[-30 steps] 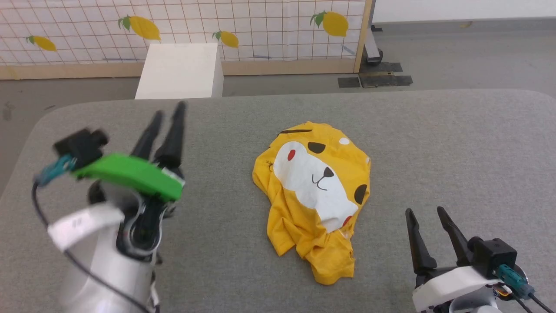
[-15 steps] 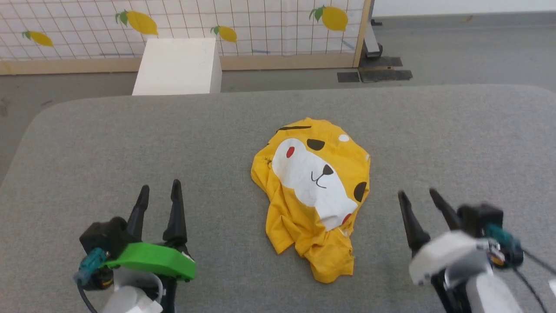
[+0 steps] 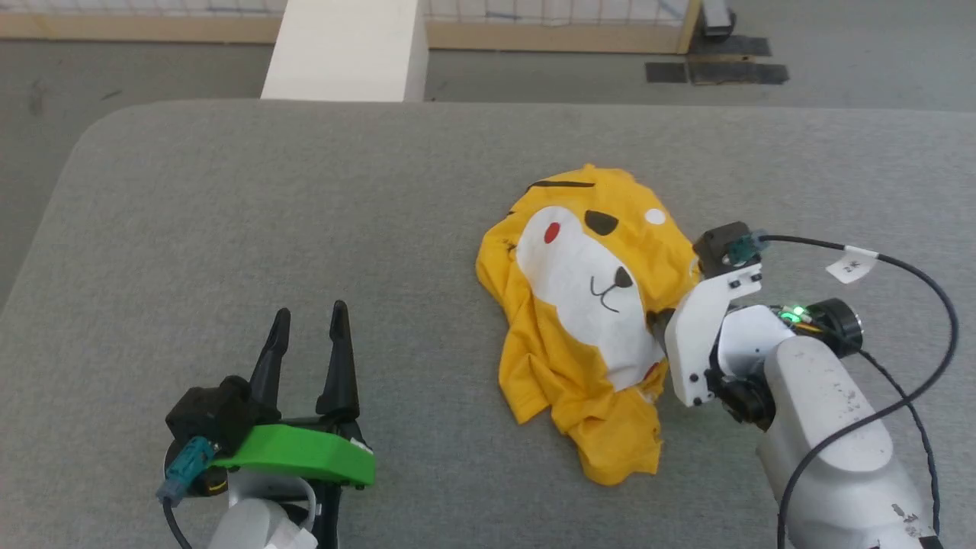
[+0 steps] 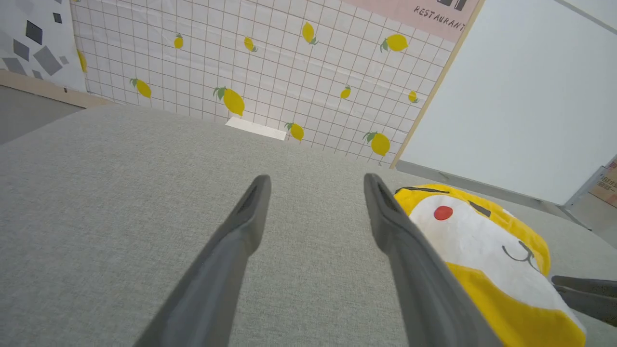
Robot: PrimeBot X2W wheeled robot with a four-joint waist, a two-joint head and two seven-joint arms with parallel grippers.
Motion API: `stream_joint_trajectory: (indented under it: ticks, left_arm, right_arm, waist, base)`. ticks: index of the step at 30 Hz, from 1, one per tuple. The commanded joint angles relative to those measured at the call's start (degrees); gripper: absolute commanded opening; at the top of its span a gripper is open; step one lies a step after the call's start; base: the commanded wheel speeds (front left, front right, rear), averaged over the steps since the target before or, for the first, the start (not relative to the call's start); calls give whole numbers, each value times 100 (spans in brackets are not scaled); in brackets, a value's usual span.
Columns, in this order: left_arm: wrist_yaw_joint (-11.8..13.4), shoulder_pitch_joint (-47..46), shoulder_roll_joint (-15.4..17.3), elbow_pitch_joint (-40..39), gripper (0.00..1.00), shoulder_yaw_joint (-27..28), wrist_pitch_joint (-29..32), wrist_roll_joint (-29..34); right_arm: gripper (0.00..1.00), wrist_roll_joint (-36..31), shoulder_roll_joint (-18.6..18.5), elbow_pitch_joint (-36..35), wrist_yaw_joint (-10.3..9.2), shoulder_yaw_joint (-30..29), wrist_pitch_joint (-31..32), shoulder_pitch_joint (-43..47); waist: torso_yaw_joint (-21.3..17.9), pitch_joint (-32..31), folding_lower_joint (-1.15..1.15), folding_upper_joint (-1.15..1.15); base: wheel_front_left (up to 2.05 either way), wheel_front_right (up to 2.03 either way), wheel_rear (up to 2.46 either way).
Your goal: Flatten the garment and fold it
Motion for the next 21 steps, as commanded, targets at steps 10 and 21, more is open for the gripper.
stream_joint_trajectory:
  ticks: [10,21]
  left_arm:
    - [-137,-115,-150,140,100,200,-25,82]
    - [-285,21,-199,353,100,239,-26,46]
  right_arm:
    - [0,832,-176,20,-9,524,-333,-196]
    - [0,1053,-786,-1683,-9,-1149,-465,1516]
  waist:
    - [210,187,0,0]
    - [-24,-323,0,0]
  base:
    - [0,0,0]
    - [0,0,0]
